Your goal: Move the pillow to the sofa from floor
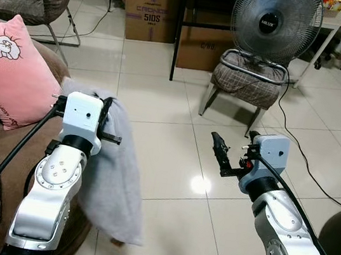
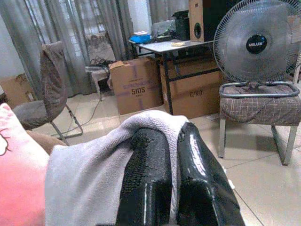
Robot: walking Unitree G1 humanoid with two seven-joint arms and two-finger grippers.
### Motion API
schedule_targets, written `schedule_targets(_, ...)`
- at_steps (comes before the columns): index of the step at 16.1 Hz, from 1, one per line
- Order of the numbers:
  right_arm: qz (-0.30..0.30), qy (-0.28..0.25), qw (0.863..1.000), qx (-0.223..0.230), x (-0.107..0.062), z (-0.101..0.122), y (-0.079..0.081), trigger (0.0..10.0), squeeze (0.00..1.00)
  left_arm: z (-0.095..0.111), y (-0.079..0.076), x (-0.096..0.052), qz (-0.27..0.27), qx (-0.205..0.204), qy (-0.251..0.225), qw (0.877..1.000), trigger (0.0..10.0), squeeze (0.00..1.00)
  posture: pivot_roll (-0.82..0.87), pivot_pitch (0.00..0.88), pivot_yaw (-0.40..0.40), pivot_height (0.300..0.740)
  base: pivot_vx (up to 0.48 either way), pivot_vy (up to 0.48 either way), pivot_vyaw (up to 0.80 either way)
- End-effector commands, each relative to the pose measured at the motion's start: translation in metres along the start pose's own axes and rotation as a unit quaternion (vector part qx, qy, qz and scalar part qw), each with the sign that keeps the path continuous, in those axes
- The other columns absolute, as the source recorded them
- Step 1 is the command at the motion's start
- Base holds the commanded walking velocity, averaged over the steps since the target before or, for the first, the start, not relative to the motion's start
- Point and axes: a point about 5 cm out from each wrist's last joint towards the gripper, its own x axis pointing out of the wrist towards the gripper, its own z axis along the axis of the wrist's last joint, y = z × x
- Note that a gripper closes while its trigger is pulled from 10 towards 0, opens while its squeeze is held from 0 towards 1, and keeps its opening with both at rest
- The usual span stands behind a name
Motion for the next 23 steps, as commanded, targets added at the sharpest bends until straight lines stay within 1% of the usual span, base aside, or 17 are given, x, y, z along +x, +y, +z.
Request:
schedule_targets(1, -0.006, 0.000, 1.000, -0.007, -0.0011, -0.0012, -0.0027, 10.0, 0.00, 0.0125, -0.0018, 0.0029, -0.006, 0.001, -0.034, 0.999, 10.0, 0.00, 0.07, 0.000, -0.020, 0.740, 0.000, 0.000, 0.00)
schedule_targets(3, -0.002, -0.004, 1.000, -0.020, 0.0009, 0.0004, -0.0029, 10.0, 0.00, 0.0137, -0.0033, 0.0022, -0.021, -0.002, -0.041, 0.999, 10.0, 0.00, 0.07, 0.000, -0.024, 0.740, 0.000, 0.000, 0.22)
schedule_targets(5, 0.015, -0.008, 0.999, -0.029, 0.0026, 0.0023, 0.0009, 10.0, 0.00, 0.0150, -0.0007, 0.0022, -0.016, -0.007, -0.044, 0.999, 10.0, 0.00, 0.08, 0.000, -0.026, 0.740, 0.332, 0.000, 0.80)
schedule_targets(9, 0.024, -0.009, 0.999, -0.030, 0.0044, 0.0021, 0.0029, 10.0, 0.00, 0.0155, 0.0027, 0.0038, -0.013, -0.009, -0.046, 0.999, 10.0, 0.00, 0.08, 0.000, -0.028, 0.740, 0.400, 0.000, 0.80)
schedule_targets(14, 0.016, -0.011, 0.999, -0.031, 0.0049, 0.0015, 0.0012, 10.0, 0.00, 0.0163, 0.0006, 0.0061, -0.021, -0.011, -0.047, 0.999, 10.0, 0.00, 0.08, 0.000, -0.016, 0.740, 0.412, 0.000, 0.80)
schedule_targets(17, -0.001, -0.011, 1.000, -0.017, 0.0051, -0.0006, -0.0031, 10.0, 0.00, 0.0171, 0.0005, 0.0084, -0.025, -0.009, -0.047, 0.999, 10.0, 0.00, 0.08, 0.000, -0.010, 0.740, 0.386, 0.000, 0.00)
schedule_targets(19, 0.001, -0.008, 1.000, -0.021, 0.0049, -0.0014, -0.0033, 10.0, 0.00, 0.0174, 0.0006, 0.0090, -0.026, -0.008, -0.047, 0.999, 10.0, 0.00, 0.08, 0.000, -0.009, 0.740, 0.369, 0.000, 0.00)
schedule_targets(20, 0.015, -0.008, 0.999, -0.034, 0.0044, -0.0014, -0.0014, 10.0, 0.00, 0.0175, 0.0009, 0.0094, -0.026, -0.008, -0.047, 0.999, 10.0, 0.00, 0.08, 0.000, -0.007, 0.740, 0.364, 0.000, 0.00)
schedule_targets(21, 0.026, -0.005, 0.999, -0.036, 0.0045, -0.0019, 0.0010, 10.0, 0.00, 0.0176, 0.0010, 0.0099, -0.027, -0.007, -0.047, 0.998, 10.0, 0.00, 0.08, 0.000, -0.006, 0.740, 0.364, 0.000, 0.80)
schedule_targets(23, 0.021, -0.007, 0.999, -0.037, 0.0045, -0.0019, 0.0014, 10.0, 0.00, 0.0175, -0.0004, 0.0104, -0.031, -0.006, -0.047, 0.998, 10.0, 0.00, 0.08, 0.000, -0.005, 0.740, 0.343, 0.000, 0.80)
